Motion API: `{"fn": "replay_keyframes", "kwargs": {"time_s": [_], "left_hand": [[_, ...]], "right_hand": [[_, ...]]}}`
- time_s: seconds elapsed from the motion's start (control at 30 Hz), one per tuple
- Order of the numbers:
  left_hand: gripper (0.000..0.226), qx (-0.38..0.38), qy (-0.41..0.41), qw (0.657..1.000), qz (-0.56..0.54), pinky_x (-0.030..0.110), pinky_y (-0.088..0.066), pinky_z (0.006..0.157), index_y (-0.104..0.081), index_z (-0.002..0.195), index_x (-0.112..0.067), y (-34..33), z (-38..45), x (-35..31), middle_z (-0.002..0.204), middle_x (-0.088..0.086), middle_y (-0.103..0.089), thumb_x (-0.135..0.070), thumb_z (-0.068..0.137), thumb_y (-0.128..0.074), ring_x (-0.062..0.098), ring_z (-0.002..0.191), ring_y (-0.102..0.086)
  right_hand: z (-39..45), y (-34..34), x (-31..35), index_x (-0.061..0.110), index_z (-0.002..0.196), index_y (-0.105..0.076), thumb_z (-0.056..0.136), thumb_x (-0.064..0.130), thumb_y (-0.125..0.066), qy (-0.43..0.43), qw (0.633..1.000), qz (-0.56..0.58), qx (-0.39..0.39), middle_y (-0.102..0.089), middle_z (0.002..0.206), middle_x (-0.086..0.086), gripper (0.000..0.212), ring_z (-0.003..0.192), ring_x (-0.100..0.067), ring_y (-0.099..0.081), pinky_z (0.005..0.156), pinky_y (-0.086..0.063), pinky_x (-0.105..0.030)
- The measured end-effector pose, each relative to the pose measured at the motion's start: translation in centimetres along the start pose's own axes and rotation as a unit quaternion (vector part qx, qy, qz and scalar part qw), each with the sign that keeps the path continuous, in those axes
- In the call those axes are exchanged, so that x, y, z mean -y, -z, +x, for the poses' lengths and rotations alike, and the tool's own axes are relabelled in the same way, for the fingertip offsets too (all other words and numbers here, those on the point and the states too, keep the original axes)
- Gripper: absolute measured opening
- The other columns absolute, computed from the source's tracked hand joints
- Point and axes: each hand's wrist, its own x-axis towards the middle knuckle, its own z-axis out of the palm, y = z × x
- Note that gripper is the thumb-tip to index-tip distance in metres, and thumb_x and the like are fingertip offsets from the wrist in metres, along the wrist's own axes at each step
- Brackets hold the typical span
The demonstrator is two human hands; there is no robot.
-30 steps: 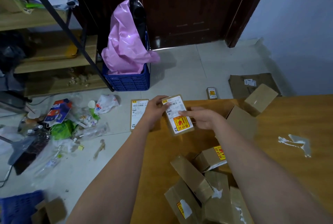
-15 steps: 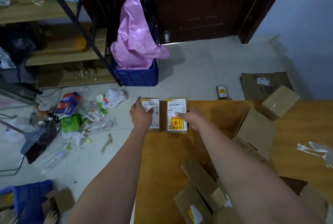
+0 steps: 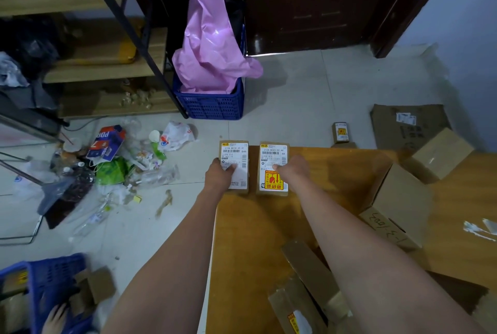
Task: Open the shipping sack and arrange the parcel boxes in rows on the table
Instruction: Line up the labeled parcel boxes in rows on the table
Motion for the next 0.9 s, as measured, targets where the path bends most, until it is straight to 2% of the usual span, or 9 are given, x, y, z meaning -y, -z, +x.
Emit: {"fn": "replay_keyframes", "kwargs": {"time_s": [0.17,0.33,0.53,0.63,0.77,0.9], "left_hand": [[0.039,-0.005,0.001,1.000,0.024,0.045,-0.056,0.090,-0.050,0.128,-0.007,-0.1,0.3,0.0,0.128,0.014,-0.062,-0.030,0.097,-0.057,0.033,0.112,-0.063],[0.038,-0.008,-0.003,1.000,0.022,0.039,-0.056,0.084,-0.051,0.129,-0.007,-0.2,0.3,0.1,0.128,0.014,-0.062,-0.029,0.098,-0.057,0.032,0.112,-0.063],[0.038,-0.016,-0.003,0.999,0.029,0.033,-0.053,0.075,-0.050,0.129,-0.006,-0.3,0.1,-0.1,0.128,0.014,-0.061,-0.028,0.098,-0.056,0.032,0.111,-0.064],[0.039,-0.015,-0.004,0.999,0.036,0.032,-0.053,0.073,-0.049,0.130,-0.006,-0.4,0.1,-0.1,0.129,0.014,-0.061,-0.028,0.098,-0.056,0.032,0.111,-0.064],[0.039,-0.011,-0.007,0.999,0.041,0.036,-0.055,0.080,-0.049,0.130,-0.007,-0.1,0.1,-0.1,0.130,0.014,-0.061,-0.028,0.098,-0.057,0.032,0.112,-0.064],[0.040,-0.005,-0.004,0.999,0.040,0.040,-0.058,0.085,-0.049,0.131,-0.007,0.0,0.1,-0.1,0.131,0.014,-0.060,-0.029,0.098,-0.057,0.033,0.112,-0.064]], "right_hand": [[0.5,-0.4,0.3,0.004,0.112,-0.062,0.087,0.024,-0.074,0.004,1.000,-0.003,0.004,-0.066,0.124,-0.013,0.035,0.109,-0.029,-0.065,0.081,-0.056,-0.033],[0.3,-0.7,0.8,0.006,0.111,-0.063,0.086,0.025,-0.075,0.007,1.000,-0.012,0.012,-0.067,0.122,-0.010,0.033,0.107,-0.026,-0.067,0.069,-0.052,-0.027],[0.2,-1.4,1.3,0.005,0.115,-0.060,0.086,0.025,-0.074,0.011,0.999,-0.025,0.019,-0.065,0.125,-0.011,0.038,0.113,-0.027,-0.064,0.076,-0.050,-0.028],[0.1,-1.5,1.5,0.006,0.116,-0.061,0.087,0.026,-0.073,0.010,0.999,-0.031,0.019,-0.065,0.126,-0.010,0.037,0.113,-0.025,-0.063,0.071,-0.047,-0.025],[-0.1,-1.5,1.6,0.005,0.116,-0.062,0.090,0.023,-0.071,0.008,0.999,-0.028,0.020,-0.064,0.127,-0.010,0.033,0.113,-0.024,-0.064,0.071,-0.048,-0.024],[0.0,-1.3,1.5,0.006,0.116,-0.061,0.089,0.022,-0.072,0.003,0.999,-0.012,0.030,-0.064,0.127,-0.010,0.033,0.112,-0.025,-0.064,0.064,-0.046,-0.022]]}}
